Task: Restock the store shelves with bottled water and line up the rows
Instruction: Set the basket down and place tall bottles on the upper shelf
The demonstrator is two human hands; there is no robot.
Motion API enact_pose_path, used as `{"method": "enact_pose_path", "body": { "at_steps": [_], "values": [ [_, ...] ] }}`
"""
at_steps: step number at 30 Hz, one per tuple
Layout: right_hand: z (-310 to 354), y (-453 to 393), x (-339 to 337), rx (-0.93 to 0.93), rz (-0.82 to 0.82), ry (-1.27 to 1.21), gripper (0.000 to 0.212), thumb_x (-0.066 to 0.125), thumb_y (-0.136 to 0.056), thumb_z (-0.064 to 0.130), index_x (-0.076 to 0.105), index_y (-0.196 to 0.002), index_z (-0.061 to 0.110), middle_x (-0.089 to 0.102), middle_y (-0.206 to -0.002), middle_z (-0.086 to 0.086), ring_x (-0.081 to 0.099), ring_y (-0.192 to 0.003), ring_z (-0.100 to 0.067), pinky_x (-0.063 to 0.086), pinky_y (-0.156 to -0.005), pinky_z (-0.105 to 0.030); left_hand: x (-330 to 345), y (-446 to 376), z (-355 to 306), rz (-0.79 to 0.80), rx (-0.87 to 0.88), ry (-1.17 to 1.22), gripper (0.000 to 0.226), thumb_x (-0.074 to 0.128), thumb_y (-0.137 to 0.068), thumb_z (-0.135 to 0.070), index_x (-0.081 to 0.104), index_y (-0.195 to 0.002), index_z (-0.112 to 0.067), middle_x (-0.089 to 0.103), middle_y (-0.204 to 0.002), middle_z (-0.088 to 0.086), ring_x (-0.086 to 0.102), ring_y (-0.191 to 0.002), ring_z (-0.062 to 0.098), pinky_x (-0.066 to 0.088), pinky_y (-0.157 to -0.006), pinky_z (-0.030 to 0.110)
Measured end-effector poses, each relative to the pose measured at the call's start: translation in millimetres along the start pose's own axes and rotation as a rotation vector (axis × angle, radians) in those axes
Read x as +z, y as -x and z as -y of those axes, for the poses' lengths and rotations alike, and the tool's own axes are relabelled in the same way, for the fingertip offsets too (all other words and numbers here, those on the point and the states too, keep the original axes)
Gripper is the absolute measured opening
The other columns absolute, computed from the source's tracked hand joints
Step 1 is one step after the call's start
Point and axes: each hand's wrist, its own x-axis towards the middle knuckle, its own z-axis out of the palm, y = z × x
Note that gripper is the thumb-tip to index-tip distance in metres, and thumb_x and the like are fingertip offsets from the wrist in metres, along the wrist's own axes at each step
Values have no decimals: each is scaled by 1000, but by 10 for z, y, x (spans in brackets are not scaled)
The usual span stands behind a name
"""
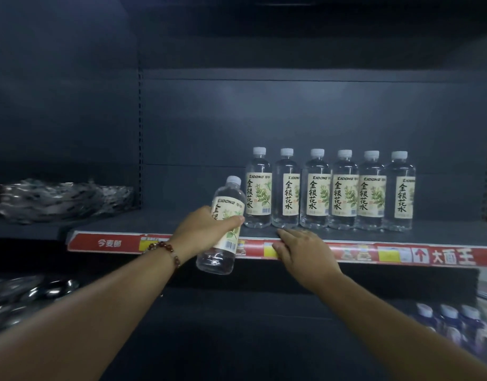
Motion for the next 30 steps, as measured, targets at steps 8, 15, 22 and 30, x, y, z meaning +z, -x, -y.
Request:
{"method": "enact_pose_path", "body": {
  "at_steps": [8, 15, 22, 30],
  "values": [
    [-10, -1, 23, 8, -7, -35, 54, 30, -105, 49, 40, -151, 22, 43, -155, 1, 38, -143, -17, 22, -121, -31, -87, -313, -352, -122, 136, -17, 43, 71, -80, -64, 59, -103, -29, 73, -89, -8, 72, -76, 8, 59, -64, 30],
    [-13, 21, 41, 4, -30, -49, 54, 28, -105, 49, 38, -152, 23, 41, -156, 2, 36, -144, -15, 18, -121, -30, 47, -679, -213, -127, 83, 27, 53, 79, -71, -63, 67, -100, -20, 76, -85, -4, 74, -75, 12, 64, -71, 39],
    [-25, 35, 63, -12, -64, -50, 53, 30, -105, 49, 42, -150, 24, 46, -153, 4, 40, -141, -14, 21, -119, -30, 129, -839, -91, -110, 110, 2, 60, 76, -73, -63, 62, -107, -17, 74, -94, -1, 73, -82, 14, 62, -75, 39],
    [-35, 26, 107, -17, -106, -55, 50, 36, -105, 45, 51, -144, 19, 56, -145, -2, 50, -134, -20, 30, -116, -35, 286, -1201, 98, -124, 123, -49, 101, 54, -40, -100, 62, -107, -24, 73, -91, -7, 72, -78, 13, 62, -69, 39]
  ]
}}
